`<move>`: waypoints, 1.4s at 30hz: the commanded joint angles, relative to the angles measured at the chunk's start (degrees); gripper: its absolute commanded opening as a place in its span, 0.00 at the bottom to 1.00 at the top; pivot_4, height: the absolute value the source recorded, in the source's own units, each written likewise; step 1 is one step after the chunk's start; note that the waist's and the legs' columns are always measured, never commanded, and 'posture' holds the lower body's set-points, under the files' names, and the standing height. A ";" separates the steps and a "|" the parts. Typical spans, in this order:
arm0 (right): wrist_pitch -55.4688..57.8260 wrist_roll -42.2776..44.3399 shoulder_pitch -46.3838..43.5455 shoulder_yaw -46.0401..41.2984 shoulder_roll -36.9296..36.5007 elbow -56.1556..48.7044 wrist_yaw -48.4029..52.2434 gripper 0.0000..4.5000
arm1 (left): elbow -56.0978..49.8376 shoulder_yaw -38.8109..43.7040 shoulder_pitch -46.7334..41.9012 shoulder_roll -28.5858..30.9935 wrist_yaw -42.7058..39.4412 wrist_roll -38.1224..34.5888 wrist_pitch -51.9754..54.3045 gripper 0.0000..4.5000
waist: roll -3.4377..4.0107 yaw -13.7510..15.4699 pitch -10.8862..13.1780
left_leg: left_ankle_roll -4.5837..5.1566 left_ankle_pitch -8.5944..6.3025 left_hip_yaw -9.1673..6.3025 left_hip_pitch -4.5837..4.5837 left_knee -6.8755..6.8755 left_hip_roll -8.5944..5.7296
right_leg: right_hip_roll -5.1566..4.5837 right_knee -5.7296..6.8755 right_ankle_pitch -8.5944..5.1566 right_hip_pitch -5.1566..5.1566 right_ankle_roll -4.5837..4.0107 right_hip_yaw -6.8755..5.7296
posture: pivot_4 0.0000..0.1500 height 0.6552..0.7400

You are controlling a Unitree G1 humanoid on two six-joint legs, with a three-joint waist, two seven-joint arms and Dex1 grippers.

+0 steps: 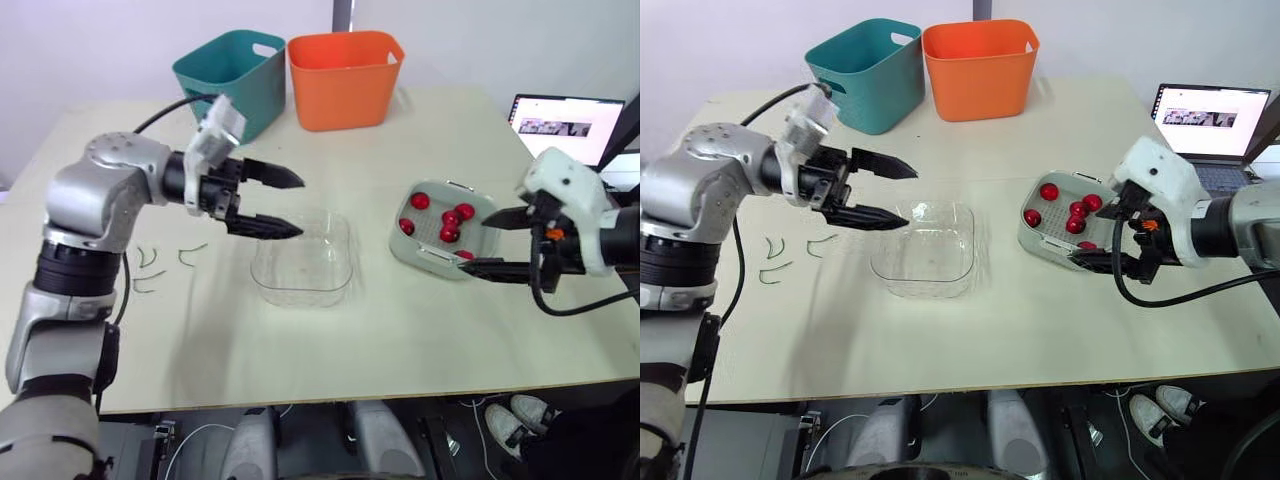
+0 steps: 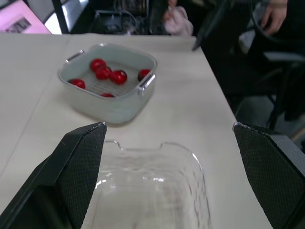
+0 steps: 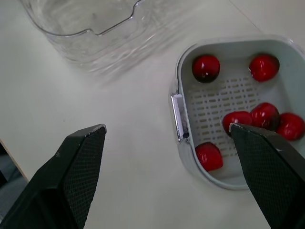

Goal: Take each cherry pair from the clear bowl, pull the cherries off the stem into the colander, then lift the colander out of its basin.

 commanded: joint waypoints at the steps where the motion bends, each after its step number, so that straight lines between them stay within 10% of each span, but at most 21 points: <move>1: -5.94 -8.39 -7.54 9.30 0.44 4.86 4.17 1.00 | -3.09 0.74 -0.04 -0.39 -0.67 -1.54 0.31 1.00 | 0.00 0.02 0.01 | 0.00 0.00 0.01 -0.01 0.01 0.00 | 0.00 0.01 0.00 -0.03 0.00 0.02 | 1.00 1.00; 6: -6.70 -16.04 -18.01 21.35 5.18 11.52 10.94 1.00 | -5.45 1.22 0.90 -1.44 0.80 -2.06 0.99 1.00 | -0.01 0.09 0.01 | 0.00 0.00 0.01 -0.10 0.01 -0.01 | 0.00 0.01 0.00 -0.12 0.00 0.03 | 1.00 1.00; 12: -9.46 -22.15 -20.79 27.79 8.03 15.53 17.57 0.65 | -9.00 2.11 2.41 -1.79 3.03 -4.02 3.19 1.00 | 0.00 0.29 0.02 | 0.00 0.00 0.00 -0.13 0.03 -0.01 | -0.01 0.00 0.01 -0.13 0.04 0.03 | 1.00 1.00; 42: -8.98 -32.50 -17.45 29.06 15.21 17.20 19.21 0.65 | -8.93 1.50 3.36 -1.54 7.93 -1.01 1.52 1.00 | 0.00 0.16 0.02 | 0.00 0.00 -0.02 -0.10 0.06 -0.02 | 0.00 0.08 0.14 -0.11 0.24 0.02 | 1.00 1.00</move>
